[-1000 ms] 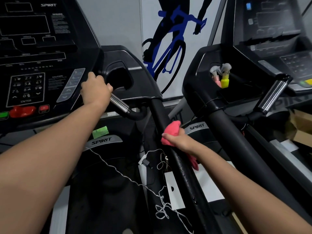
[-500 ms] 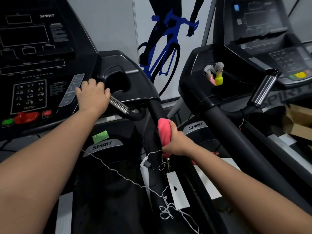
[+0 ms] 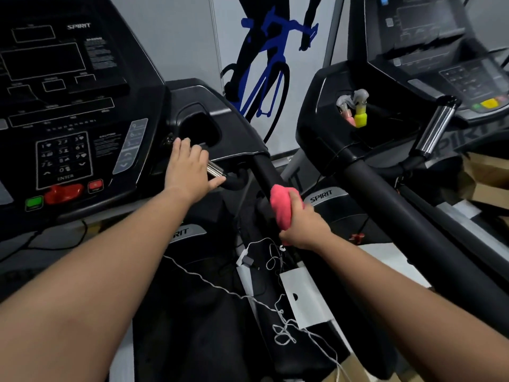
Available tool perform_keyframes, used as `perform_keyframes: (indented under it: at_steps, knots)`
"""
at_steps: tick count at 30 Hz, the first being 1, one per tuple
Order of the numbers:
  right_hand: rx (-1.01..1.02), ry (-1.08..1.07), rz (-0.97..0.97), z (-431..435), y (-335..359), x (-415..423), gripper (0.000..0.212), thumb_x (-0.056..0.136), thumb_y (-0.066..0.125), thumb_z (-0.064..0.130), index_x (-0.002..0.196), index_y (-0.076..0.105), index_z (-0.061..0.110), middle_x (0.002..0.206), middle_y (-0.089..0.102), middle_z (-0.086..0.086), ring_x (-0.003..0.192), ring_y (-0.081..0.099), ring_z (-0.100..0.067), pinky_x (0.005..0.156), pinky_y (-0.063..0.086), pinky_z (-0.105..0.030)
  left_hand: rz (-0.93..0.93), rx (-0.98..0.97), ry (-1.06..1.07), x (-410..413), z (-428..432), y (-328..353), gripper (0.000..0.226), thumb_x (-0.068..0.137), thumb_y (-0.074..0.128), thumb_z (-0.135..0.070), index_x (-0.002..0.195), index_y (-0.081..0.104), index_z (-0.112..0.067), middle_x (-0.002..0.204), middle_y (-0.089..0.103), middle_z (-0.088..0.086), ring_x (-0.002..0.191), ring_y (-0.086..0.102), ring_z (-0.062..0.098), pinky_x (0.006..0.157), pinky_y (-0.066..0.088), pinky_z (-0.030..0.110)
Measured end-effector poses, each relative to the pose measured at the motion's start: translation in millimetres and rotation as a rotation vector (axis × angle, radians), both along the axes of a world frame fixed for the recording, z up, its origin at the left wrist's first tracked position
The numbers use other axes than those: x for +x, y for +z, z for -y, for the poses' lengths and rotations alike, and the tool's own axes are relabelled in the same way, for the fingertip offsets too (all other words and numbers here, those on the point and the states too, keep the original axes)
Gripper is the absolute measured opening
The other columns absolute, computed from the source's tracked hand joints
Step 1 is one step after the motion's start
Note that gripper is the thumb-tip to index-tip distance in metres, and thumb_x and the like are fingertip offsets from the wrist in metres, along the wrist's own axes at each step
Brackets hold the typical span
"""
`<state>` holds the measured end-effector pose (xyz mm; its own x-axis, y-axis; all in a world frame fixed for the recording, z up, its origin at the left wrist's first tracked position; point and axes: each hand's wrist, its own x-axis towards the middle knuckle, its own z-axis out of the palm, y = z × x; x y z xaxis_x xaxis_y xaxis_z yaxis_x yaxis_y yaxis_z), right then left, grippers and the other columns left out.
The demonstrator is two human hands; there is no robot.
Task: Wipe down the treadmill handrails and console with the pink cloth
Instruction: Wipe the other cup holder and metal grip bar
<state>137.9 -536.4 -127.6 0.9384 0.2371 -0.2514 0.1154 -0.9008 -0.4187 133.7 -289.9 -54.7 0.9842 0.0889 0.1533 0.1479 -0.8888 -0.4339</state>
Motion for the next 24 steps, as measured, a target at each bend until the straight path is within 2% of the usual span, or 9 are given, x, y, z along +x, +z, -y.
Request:
perform_keyframes:
  at_steps: [3, 8, 10, 12, 16, 19, 21, 24]
  knots:
    - [-0.010, -0.009, -0.049, 6, 2, -7, 0.109, 0.071, 0.070, 0.034, 0.148, -0.008, 0.031, 0.130, 0.040, -0.018, 0.113, 0.053, -0.034, 0.092, 0.046, -0.038, 0.030, 0.037, -0.011, 0, -1, -2, 0.075, 0.088, 0.031, -0.069, 0.127, 0.048, -0.007, 0.128, 0.049, 0.011, 0.132, 0.031, 0.033, 0.117, 0.011, 0.046]
    - [-0.057, -0.093, -0.071, -12, 6, 15, 0.092, 0.069, 0.070, 0.041, 0.140, 0.018, 0.015, 0.120, 0.057, -0.012, 0.110, 0.058, -0.027, 0.082, 0.045, -0.032, 0.038, 0.090, 0.037, 1, 7, -2, 0.077, 0.086, 0.030, -0.073, 0.125, 0.048, -0.009, 0.123, 0.051, 0.009, 0.127, 0.035, 0.032, 0.116, 0.014, 0.046]
    - [-0.052, -0.123, -0.078, -22, 8, 25, 0.084, 0.070, 0.070, 0.040, 0.135, 0.026, 0.011, 0.120, 0.058, -0.010, 0.110, 0.058, -0.026, 0.080, 0.043, -0.031, 0.027, 0.104, 0.060, 2, 9, -2, 0.082, 0.080, 0.034, -0.078, 0.125, 0.047, -0.010, 0.123, 0.050, 0.009, 0.127, 0.035, 0.033, 0.115, 0.013, 0.047]
    - [-0.001, -0.142, -0.077, -29, 8, 35, 0.082, 0.070, 0.072, 0.039, 0.133, 0.029, 0.010, 0.123, 0.055, -0.010, 0.113, 0.056, -0.027, 0.084, 0.043, -0.031, -0.003, 0.147, 0.077, 2, 10, -2, 0.088, 0.073, 0.040, -0.083, 0.127, 0.044, -0.014, 0.126, 0.049, 0.010, 0.129, 0.033, 0.035, 0.115, 0.013, 0.049]
    - [0.233, -0.143, -0.183, -20, 9, 48, 0.091, 0.066, 0.073, 0.037, 0.140, 0.024, 0.019, 0.121, 0.056, -0.009, 0.107, 0.056, -0.027, 0.089, 0.045, -0.032, -0.052, 0.195, 0.077, 6, 16, 2, 0.082, 0.071, 0.051, -0.079, 0.128, 0.042, -0.021, 0.129, 0.046, 0.011, 0.129, 0.032, 0.039, 0.114, 0.014, 0.053]
    - [0.341, -0.131, -0.241, -9, 8, 46, 0.095, 0.066, 0.073, 0.039, 0.144, 0.020, 0.025, 0.121, 0.055, -0.008, 0.105, 0.057, -0.026, 0.092, 0.046, -0.034, -0.077, 0.083, 0.088, 10, 15, 6, 0.084, 0.069, 0.049, -0.082, 0.129, 0.046, -0.023, 0.129, 0.047, 0.010, 0.128, 0.033, 0.037, 0.114, 0.009, 0.052]
    - [0.277, -0.093, -0.171, -7, 6, 37, 0.093, 0.069, 0.070, 0.041, 0.144, 0.017, 0.024, 0.124, 0.052, -0.011, 0.108, 0.055, -0.029, 0.091, 0.045, -0.034, -0.067, -0.011, 0.066, 15, 9, 8, 0.084, 0.069, 0.042, -0.084, 0.127, 0.051, -0.024, 0.126, 0.050, 0.009, 0.126, 0.035, 0.036, 0.113, 0.011, 0.049]
    - [0.095, -0.003, -0.022, -6, 1, 16, 0.091, 0.075, 0.066, 0.039, 0.144, 0.009, 0.021, 0.126, 0.043, -0.018, 0.112, 0.051, -0.037, 0.088, 0.042, -0.039, -0.053, 0.002, 0.028, 23, 5, 11, 0.077, 0.079, 0.021, -0.082, 0.113, 0.061, -0.027, 0.110, 0.061, 0.003, 0.111, 0.046, 0.031, 0.101, 0.026, 0.043]
